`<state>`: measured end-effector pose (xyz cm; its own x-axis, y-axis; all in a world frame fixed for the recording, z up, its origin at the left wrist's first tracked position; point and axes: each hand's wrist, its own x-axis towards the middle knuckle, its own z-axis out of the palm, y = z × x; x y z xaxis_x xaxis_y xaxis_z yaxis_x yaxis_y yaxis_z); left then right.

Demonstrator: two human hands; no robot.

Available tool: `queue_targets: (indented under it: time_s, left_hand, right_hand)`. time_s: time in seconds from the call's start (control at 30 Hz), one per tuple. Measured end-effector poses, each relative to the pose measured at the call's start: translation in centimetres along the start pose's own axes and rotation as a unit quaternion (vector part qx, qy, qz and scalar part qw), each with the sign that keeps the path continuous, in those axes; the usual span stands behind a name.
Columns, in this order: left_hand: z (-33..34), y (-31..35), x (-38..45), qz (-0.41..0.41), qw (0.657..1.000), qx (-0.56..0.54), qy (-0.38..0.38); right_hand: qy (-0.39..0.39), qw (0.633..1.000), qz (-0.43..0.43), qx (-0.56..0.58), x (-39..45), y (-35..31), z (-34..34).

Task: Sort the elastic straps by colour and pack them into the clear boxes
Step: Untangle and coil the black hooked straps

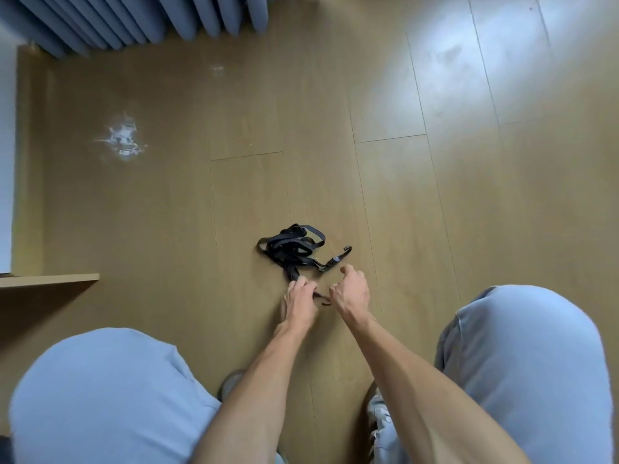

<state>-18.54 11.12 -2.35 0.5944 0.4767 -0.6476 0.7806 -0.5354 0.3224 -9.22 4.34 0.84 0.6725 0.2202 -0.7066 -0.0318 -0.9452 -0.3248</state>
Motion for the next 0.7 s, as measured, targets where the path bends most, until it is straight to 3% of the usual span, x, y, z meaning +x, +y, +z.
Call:
queue_targets:
  time_s: [0.17, 0.3, 0.4, 0.57, 0.7]
  left_hand:
    - [3.0, -2.6, -3.0, -0.063, 0.997, 0.053, 0.01]
    - [2.0, -2.5, -2.5, -0.108, 0.984, -0.106, 0.096]
    - [0.0, -1.8, -1.4, -0.139, 0.939, -0.261, 0.174]
    - [-3.2, -1.5, -0.1, -0.145, 0.842, -0.486, 0.187]
    - [-6.5, -1.7, 0.0, -0.096, 0.773, -0.594, 0.199]
  right_hand:
    - [-0.009, 1.0, 0.011, 0.008, 0.4, 1.2, 0.3]
    - [-0.006, 1.0, 0.018, 0.008, 1.1, 1.1, 0.9]
    - [-0.003, 1.0, 0.01, 0.026, 1.5, -0.1, 1.3]
    - [-0.034, 0.999, -0.024, -0.018, 2.3, -1.5, 2.7]
    - [0.005, 0.999, 0.01, -0.037, 2.7, -0.7, 4.1]
